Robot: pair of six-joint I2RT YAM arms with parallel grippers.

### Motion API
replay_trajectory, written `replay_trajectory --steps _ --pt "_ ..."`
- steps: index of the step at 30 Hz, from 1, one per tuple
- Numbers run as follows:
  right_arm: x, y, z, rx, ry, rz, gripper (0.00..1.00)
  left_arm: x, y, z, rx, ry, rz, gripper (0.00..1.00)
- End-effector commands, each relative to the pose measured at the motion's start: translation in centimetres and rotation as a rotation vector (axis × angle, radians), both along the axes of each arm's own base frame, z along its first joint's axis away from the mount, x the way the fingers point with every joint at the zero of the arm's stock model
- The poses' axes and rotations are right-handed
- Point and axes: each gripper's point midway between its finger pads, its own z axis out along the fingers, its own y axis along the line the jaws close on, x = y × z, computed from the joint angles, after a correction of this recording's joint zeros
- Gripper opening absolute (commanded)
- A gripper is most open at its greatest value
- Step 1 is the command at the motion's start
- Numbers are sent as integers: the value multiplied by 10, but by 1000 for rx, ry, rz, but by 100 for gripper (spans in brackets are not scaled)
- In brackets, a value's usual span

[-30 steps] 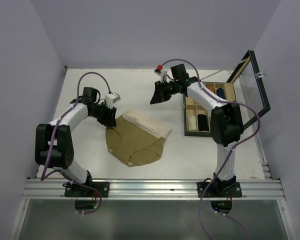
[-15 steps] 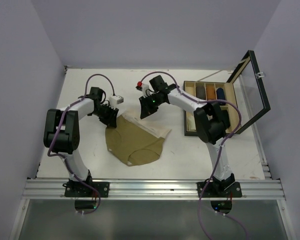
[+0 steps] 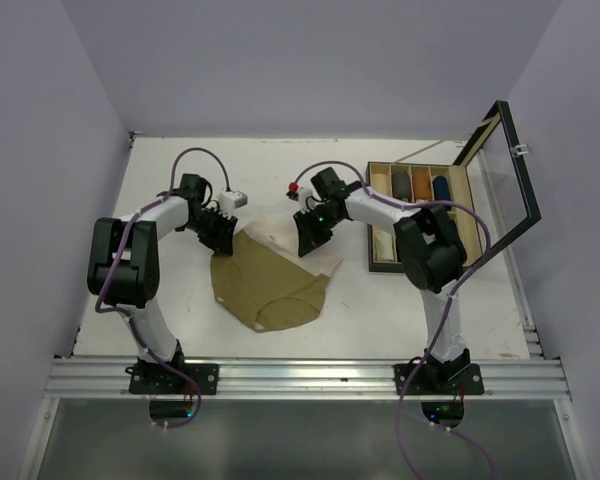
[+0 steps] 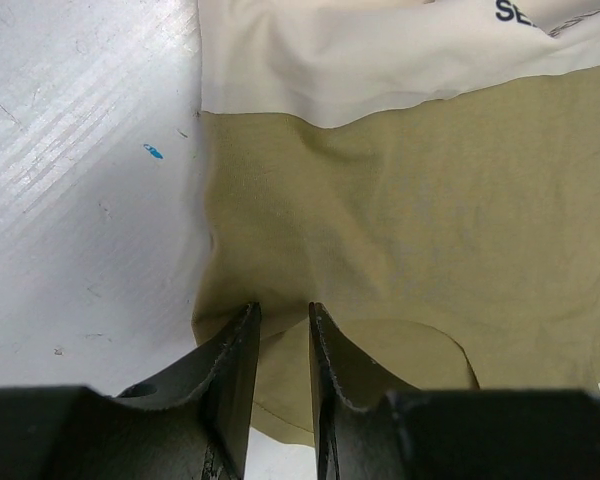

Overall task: Roll the underwear
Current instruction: Flatten the underwear

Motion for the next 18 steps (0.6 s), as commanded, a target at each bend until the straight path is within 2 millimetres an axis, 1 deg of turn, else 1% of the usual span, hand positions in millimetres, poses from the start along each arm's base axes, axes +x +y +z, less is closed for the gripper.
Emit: replay_trajectory --steps 1,3,4,6,7,9,10,12,14,18 --pt "44 -1 80 170 -173 -115 12 -5 8 -12 48 9 1 30" --pt "50 0 84 181 -184 -129 12 -6 7 -13 45 12 1 30" --pt "52 2 80 182 -171 -139 11 -6 7 -12 41 10 2 30" --pt "58 7 80 191 -166 -144 11 -5 7 -12 41 9 3 30" --pt "58 8 71 179 -144 -144 11 -4 7 -11 42 6 4 30" --pt "60 12 66 174 -141 -134 10 -3 7 -11 43 6 4 30" --pt "58 13 57 162 -122 -130 10 -2 7 -10 43 3 4 30" --pt "58 18 55 163 -117 -120 10 -3 7 -11 43 6 5 30" --pt "53 23 48 157 -98 -103 10 -2 7 -10 44 5 7 30" --pt "45 32 41 153 -90 -73 10 -4 8 -12 47 8 8 30"
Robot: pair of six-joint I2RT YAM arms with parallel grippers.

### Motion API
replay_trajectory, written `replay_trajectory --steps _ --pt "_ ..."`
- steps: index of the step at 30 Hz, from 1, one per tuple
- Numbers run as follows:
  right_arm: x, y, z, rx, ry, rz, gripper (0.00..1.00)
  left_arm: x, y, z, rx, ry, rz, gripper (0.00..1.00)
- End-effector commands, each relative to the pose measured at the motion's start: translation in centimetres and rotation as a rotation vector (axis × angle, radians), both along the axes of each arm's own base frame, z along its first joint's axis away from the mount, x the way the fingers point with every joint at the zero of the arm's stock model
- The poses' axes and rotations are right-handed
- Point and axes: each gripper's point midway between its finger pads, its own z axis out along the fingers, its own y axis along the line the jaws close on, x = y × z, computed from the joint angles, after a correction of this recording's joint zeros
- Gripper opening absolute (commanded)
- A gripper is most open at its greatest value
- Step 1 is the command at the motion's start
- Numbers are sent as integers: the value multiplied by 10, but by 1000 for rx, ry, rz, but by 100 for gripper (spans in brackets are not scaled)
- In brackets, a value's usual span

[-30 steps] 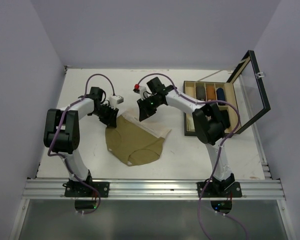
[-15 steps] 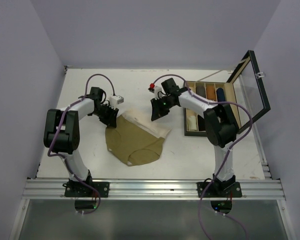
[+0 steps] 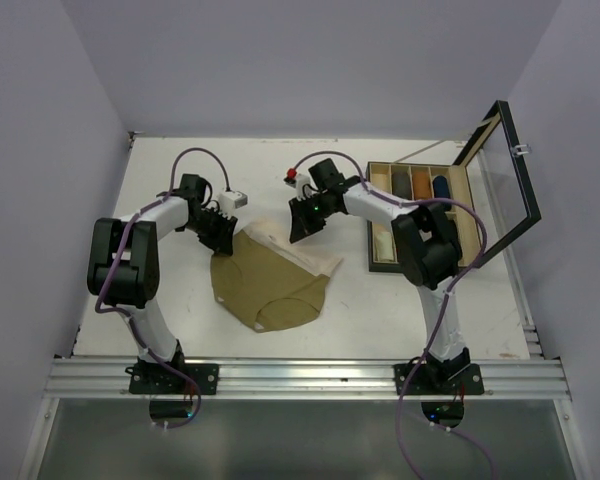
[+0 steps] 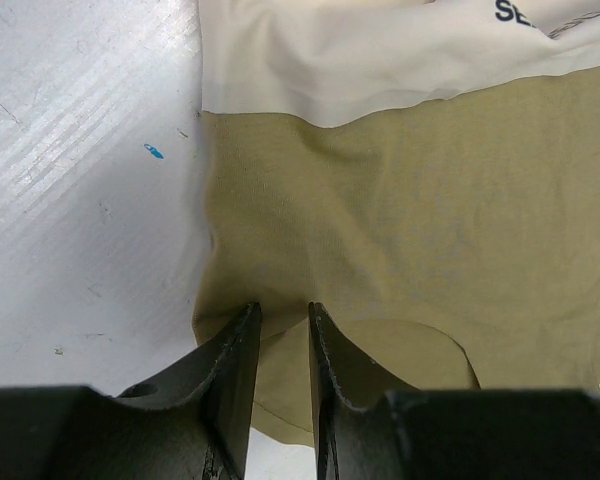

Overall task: Roll the underwear
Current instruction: Flatten the underwear

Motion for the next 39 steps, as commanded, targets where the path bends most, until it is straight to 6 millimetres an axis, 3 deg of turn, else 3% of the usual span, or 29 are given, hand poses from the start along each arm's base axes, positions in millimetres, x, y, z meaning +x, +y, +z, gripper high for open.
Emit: replay_trajectory --steps 1,4,9,18,28,32,35,38,39 --pt "-1 17 12 41 -19 37 10 -4 8 -12 48 13 11 30" --pt "-9 21 -3 4 -10 66 10 -6 9 -15 52 21 10 30" --pt "-7 9 -32 -82 -8 66 10 -6 9 -17 54 23 9 30" --pt "0 -17 -52 -179 -11 13 10 -8 14 -23 82 32 -2 30" --pt "24 -51 -20 -110 -5 -158 10 -9 17 -29 102 45 -8 30" --pt "24 -51 1 -35 -8 -157 11 -8 18 -30 107 43 -10 30" --pt "14 -43 14 19 6 -102 15 -5 13 -20 70 14 -21 31" --pt "12 -40 22 54 -3 -81 17 4 -5 9 -33 -74 -63 34" --pt "12 -38 23 58 -11 -73 18 7 -17 29 -103 -127 -91 36"
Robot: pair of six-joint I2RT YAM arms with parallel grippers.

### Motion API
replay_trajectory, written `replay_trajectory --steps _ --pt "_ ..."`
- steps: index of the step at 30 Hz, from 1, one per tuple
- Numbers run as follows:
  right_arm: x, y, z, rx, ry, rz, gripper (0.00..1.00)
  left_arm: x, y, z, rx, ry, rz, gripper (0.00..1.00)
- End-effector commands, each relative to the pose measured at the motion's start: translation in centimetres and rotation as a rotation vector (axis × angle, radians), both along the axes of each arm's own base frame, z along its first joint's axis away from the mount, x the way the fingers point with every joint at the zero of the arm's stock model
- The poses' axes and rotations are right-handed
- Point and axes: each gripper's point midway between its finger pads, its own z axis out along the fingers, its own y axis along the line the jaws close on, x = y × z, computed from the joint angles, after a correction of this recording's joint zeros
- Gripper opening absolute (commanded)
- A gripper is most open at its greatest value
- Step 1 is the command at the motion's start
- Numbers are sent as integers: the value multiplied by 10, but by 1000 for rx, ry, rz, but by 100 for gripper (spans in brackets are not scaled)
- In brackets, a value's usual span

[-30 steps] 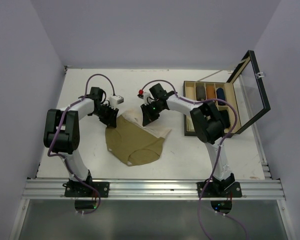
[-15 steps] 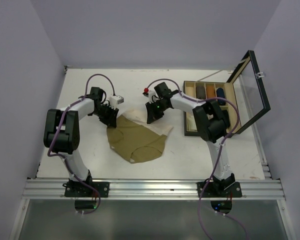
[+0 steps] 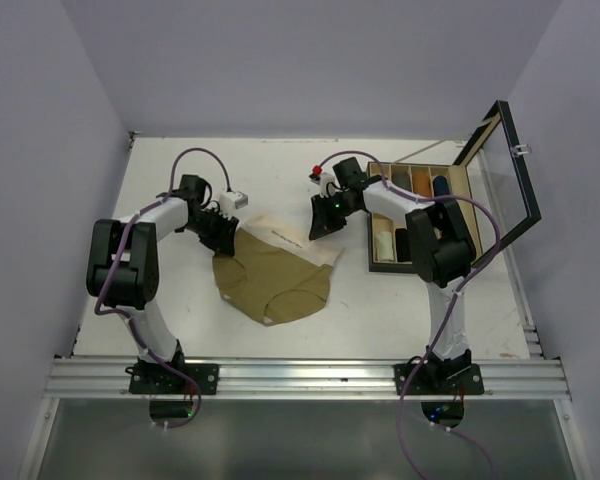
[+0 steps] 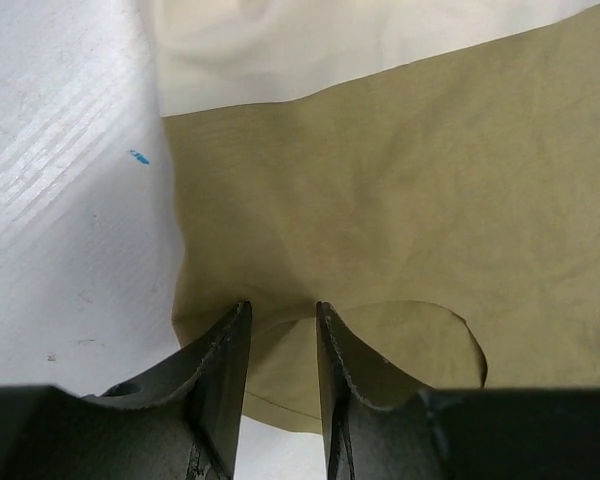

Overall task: Roll the underwear
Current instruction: Flatten the underwear

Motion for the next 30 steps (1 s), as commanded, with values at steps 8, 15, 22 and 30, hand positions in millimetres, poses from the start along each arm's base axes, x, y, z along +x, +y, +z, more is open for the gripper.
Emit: replay_trajectory --steps 8,15,22,30 --pt "-15 3 42 35 -80 109 19 66 -38 98 -230 -321 -2 45" --pt "-38 -34 27 -119 -95 126 17 120 -60 78 -305 -299 75 40" --pt "-52 -55 16 -204 -95 134 16 136 -83 49 -319 -242 58 29" --pt "-55 -74 -29 -323 -9 170 14 150 -69 -9 -203 -145 142 16"
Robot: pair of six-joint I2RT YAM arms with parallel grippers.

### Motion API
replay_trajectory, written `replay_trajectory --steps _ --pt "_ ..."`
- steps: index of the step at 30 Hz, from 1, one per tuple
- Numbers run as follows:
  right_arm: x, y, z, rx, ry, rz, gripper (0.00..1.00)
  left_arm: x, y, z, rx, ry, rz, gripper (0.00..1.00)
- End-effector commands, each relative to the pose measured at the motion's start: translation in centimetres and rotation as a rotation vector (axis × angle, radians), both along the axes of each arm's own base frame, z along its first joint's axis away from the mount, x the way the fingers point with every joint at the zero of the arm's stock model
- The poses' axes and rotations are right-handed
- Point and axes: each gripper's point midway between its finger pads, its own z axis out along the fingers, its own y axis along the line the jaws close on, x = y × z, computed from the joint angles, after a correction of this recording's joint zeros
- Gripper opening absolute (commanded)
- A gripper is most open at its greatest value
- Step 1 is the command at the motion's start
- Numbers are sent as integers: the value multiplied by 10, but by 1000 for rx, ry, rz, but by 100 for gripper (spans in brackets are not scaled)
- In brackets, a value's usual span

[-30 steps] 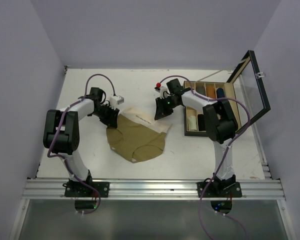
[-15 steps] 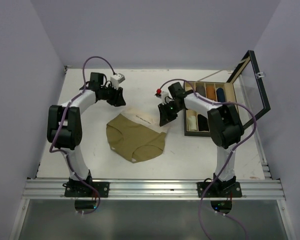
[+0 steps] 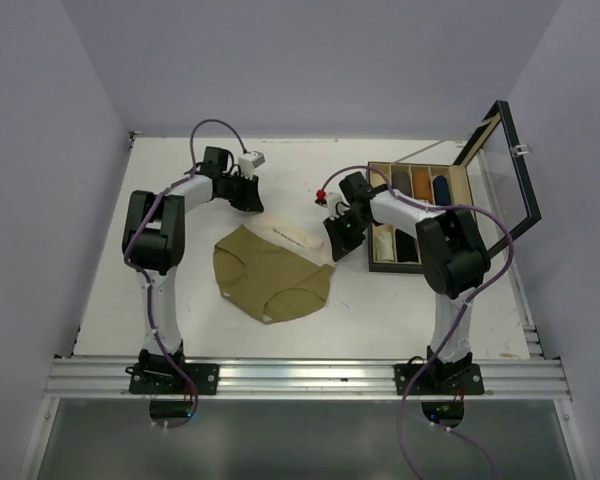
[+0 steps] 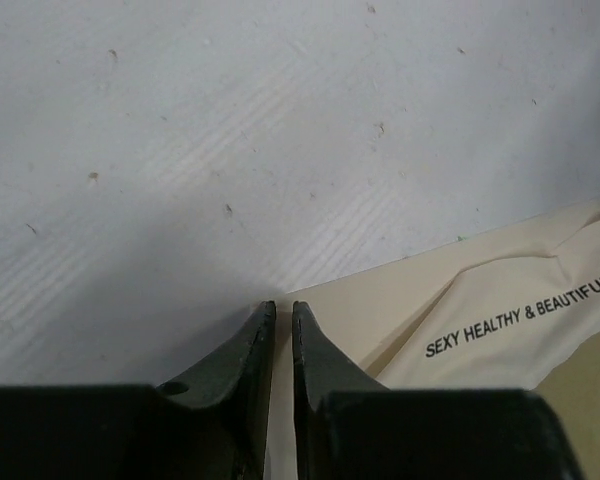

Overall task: Roll the underwear
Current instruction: Flatten the underwear

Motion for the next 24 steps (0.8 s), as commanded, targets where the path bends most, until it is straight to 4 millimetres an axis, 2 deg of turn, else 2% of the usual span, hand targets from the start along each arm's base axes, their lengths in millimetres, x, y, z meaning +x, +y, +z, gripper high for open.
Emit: replay_trajectory --steps 1,3,5,6,7,10,11,12,13,14,15,16,17,18,19,20,21,22,24 --pt "-6 -15 -25 -91 58 27 14 23 11 -14 70 -14 63 16" --pt "-9 -9 -25 -57 80 44 14 31 14 -21 90 -9 75 14" --pt "-14 0 -19 1 101 63 14 51 17 -15 103 -43 93 14" --pt "-18 9 -12 55 118 78 15 56 21 -22 114 -35 105 13" --pt "-19 15 -6 84 116 91 15 67 20 -11 102 -68 103 14" --pt "-18 36 25 204 101 112 17 74 20 14 68 -142 66 36" --pt "-14 43 39 247 77 116 19 77 15 46 40 -220 45 47" --pt "-12 47 50 277 61 119 21 75 16 62 34 -266 22 50" --pt "-7 54 65 316 43 111 21 66 15 69 31 -281 3 53" --pt "-1 57 76 337 9 110 21 60 14 106 17 -356 -23 56" --pt "3 59 88 353 -17 110 21 52 15 118 33 -395 -54 57" --pt "10 63 100 371 -45 114 21 38 17 118 45 -388 -71 57" --pt "14 63 104 374 -59 111 22 22 19 139 52 -407 -93 57" --pt "18 65 105 372 -70 113 22 11 22 142 80 -426 -133 57" --pt "26 66 109 369 -96 112 22 -6 24 135 95 -399 -158 57" --pt "34 65 106 346 -115 99 22 -29 26 140 98 -368 -191 57" --pt "40 65 95 323 -107 91 22 -41 27 137 117 -371 -233 56" --pt "50 67 97 317 -132 83 22 -61 27 123 124 -325 -255 56" --pt "64 65 84 269 -136 55 22 -89 19 122 135 -310 -310 53"
